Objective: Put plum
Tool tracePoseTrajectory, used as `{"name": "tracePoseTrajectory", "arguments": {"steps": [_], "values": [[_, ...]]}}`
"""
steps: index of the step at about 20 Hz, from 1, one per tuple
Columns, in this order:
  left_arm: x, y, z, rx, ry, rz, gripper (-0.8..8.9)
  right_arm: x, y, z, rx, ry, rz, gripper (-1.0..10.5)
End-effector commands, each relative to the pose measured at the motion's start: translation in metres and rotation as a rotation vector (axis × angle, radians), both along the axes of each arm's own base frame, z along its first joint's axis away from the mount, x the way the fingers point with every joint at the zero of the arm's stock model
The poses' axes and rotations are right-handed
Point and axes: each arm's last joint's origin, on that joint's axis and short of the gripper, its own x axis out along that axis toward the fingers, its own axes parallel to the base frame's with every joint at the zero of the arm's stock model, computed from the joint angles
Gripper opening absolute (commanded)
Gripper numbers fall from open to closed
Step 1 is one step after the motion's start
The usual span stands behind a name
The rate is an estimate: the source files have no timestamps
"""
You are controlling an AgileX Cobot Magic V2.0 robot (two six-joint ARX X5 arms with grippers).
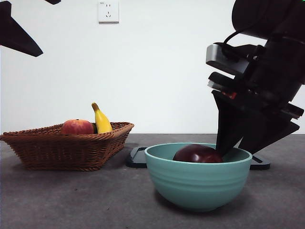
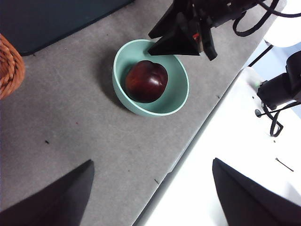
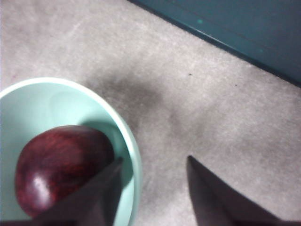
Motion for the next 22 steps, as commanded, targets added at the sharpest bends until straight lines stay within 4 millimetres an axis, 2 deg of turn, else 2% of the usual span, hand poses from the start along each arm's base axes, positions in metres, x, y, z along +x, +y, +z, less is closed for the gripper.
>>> {"name": "tracePoseTrajectory", "arguments": {"steps": [1,4,7,13,18,22], "values": [[0.001,-0.002,0.003,-0.009,-0.017,-0.013,4.02,0.001,0.006,-0.006,-0.004,0.021,0.006,1.5],[0.001,-0.002,0.003,-0.01,-0.018,-0.013,4.02,0.0,0.01,-0.008,-0.007,0.02,0.022,1.4],[0.002,-0.002,0.003,-0.012,-0.023,-0.013,4.02,0.0,0.011,-0.007,0.0,0.012,0.025,0.1],[0.002,-0.002,0.004,-0.016,-0.032,-0.013,4.02,0.001,0.012,-0.005,0.011,0.008,0.017,0.1],[0.002,-0.002,0.004,-0.016,-0.032,-0.013,4.02,0.012,0.017,0.02,0.044,-0.037,-0.003,0.1],[0.002,-0.002,0.004,-0.017,-0.033,-0.013,4.02,0.032,0.011,0.045,0.066,-0.112,-0.068,0.1]]}}
